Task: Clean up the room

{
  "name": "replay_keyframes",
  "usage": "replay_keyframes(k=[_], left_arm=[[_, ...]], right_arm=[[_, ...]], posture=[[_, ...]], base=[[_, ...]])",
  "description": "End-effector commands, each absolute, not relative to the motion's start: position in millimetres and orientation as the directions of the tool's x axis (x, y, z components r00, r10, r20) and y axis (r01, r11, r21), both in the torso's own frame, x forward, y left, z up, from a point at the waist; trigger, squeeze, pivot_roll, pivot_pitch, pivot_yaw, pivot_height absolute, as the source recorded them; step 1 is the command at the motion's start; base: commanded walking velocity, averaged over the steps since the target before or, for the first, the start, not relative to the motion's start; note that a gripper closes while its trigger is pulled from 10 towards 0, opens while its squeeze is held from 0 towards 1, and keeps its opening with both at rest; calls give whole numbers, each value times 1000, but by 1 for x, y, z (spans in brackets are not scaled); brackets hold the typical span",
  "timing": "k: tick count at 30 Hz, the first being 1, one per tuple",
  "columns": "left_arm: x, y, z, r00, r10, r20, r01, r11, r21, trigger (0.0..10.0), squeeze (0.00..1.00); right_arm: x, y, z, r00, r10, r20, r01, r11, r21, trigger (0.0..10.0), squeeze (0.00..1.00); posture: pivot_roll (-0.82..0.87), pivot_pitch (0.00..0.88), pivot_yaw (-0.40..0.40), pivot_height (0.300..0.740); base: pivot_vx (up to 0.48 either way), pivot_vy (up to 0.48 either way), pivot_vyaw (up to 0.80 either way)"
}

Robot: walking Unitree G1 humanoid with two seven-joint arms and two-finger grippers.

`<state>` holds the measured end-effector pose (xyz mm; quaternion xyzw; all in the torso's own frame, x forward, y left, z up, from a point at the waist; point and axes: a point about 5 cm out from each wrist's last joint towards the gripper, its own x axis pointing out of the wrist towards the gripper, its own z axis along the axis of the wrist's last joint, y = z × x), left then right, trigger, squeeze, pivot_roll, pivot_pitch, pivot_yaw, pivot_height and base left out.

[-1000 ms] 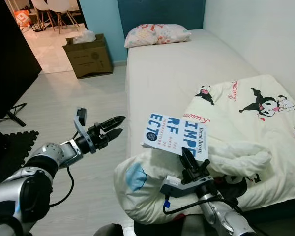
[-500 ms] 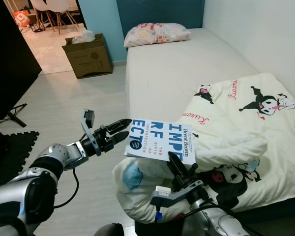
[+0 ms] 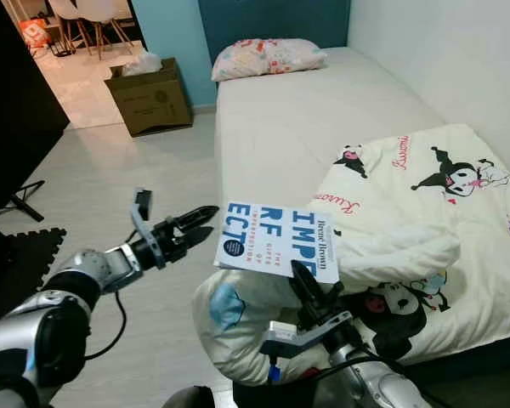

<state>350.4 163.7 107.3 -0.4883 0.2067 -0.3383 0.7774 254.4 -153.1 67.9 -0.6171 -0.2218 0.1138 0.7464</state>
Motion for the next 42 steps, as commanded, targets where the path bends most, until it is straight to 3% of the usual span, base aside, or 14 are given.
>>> replay_keyframes(k=[1,8,15,21,24,35,42], left_arm=[[343,175,95,702,-711,-54,269,335,-903,10000,0],[339,166,88,688,-724,-44,259,302,-917,10000,0],[342,154,99,648,-757,79,319,176,-931,10000,0],[341,150,115,559,-796,233,405,16,-914,10000,0],[340,150,118,543,-798,261,418,-12,-908,10000,0],[341,154,114,565,-798,210,413,53,-909,10000,0],[339,146,97,603,-794,81,347,170,-922,10000,0]], right_arm=[[255,-145,79,851,455,262,156,258,-953,0,118],[253,-138,83,830,487,272,154,267,-951,0,153],[249,-132,80,819,512,257,133,267,-955,0,157],[250,-134,80,823,510,250,130,259,-957,0,157],[250,-134,80,824,510,248,129,257,-958,0,157],[246,-128,78,806,543,236,109,255,-961,0,173],[242,-115,78,776,586,232,86,266,-960,0,184]], posture=[[-65,93,126,600],[-74,90,126,600],[-82,89,125,600],[-85,92,125,600],[-83,92,124,600],[-81,96,123,600],[-80,100,127,600]], base=[[0,0,0],[0,0,0],[0,0,0],[0,0,0],[0,0,0],[0,0,0],[0,0,0]])
